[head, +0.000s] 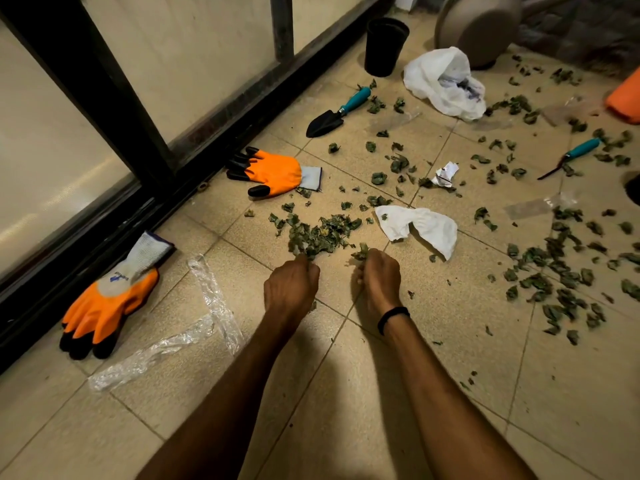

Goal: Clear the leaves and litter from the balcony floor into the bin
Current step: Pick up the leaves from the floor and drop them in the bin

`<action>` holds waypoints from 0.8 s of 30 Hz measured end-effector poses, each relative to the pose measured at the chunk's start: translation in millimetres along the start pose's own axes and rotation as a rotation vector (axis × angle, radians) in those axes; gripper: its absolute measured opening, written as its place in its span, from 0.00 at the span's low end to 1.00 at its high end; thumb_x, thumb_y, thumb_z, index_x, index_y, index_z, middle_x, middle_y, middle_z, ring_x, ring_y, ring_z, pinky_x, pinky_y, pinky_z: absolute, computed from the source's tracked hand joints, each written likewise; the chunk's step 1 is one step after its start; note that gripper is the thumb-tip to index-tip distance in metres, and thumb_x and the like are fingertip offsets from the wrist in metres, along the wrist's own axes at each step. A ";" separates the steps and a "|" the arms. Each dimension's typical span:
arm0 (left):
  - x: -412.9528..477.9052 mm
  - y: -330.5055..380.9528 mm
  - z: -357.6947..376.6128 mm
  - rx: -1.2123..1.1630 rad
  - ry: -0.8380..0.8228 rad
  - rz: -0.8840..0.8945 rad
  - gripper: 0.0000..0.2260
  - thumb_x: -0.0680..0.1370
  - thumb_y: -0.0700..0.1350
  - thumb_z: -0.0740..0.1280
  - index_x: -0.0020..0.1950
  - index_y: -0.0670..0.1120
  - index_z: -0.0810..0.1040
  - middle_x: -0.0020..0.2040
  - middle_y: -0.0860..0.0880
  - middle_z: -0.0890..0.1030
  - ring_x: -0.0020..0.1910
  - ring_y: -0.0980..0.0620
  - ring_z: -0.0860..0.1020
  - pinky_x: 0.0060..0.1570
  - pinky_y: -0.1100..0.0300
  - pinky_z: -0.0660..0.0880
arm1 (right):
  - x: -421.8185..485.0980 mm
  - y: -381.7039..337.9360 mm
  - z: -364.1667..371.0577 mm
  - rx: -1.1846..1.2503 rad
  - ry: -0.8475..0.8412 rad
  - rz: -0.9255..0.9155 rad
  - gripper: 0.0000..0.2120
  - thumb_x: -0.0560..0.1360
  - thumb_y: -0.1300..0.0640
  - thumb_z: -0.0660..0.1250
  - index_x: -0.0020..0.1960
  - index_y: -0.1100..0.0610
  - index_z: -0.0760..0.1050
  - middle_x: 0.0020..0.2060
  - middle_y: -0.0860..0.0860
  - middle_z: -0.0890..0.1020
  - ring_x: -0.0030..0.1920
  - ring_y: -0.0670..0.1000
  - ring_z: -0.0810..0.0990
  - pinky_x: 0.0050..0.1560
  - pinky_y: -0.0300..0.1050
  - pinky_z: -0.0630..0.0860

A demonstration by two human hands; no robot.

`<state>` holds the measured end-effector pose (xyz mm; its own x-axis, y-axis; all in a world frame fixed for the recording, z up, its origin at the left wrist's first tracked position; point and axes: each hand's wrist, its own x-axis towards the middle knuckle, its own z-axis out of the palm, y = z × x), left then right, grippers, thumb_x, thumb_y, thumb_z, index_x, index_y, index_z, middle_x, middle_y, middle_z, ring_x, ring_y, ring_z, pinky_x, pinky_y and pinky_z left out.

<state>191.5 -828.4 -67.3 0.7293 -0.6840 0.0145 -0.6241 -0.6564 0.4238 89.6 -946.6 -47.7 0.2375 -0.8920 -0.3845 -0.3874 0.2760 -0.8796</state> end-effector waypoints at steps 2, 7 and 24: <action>-3.2 -7.1 -1.0 -0.375 -0.023 -0.052 0.16 0.84 0.54 0.55 0.46 0.45 0.74 0.37 0.48 0.79 0.35 0.47 0.78 0.37 0.52 0.74 | 1.8 -10.5 -3.2 0.356 -0.010 0.222 0.12 0.80 0.56 0.60 0.40 0.58 0.75 0.30 0.52 0.76 0.27 0.49 0.71 0.27 0.43 0.70; 4.6 -6.8 -22.7 -1.359 -0.105 -0.649 0.10 0.81 0.47 0.59 0.43 0.45 0.73 0.34 0.47 0.75 0.29 0.51 0.68 0.26 0.58 0.63 | 3.2 -16.1 5.8 0.313 -0.073 0.186 0.11 0.83 0.55 0.60 0.46 0.60 0.75 0.33 0.54 0.78 0.30 0.50 0.77 0.33 0.47 0.80; 26.2 -5.9 -23.7 -0.411 -0.012 -0.078 0.24 0.82 0.65 0.57 0.59 0.45 0.76 0.48 0.48 0.82 0.46 0.50 0.80 0.44 0.56 0.74 | -21.5 -4.1 10.5 -0.738 -0.028 -0.322 0.10 0.81 0.61 0.63 0.61 0.60 0.74 0.57 0.57 0.73 0.46 0.47 0.71 0.41 0.32 0.67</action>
<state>220.9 -834.9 -48.0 0.7652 -0.6424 -0.0417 -0.4012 -0.5265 0.7496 95.5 -924.7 -38.8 0.4566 -0.8754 -0.1589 -0.7825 -0.3101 -0.5400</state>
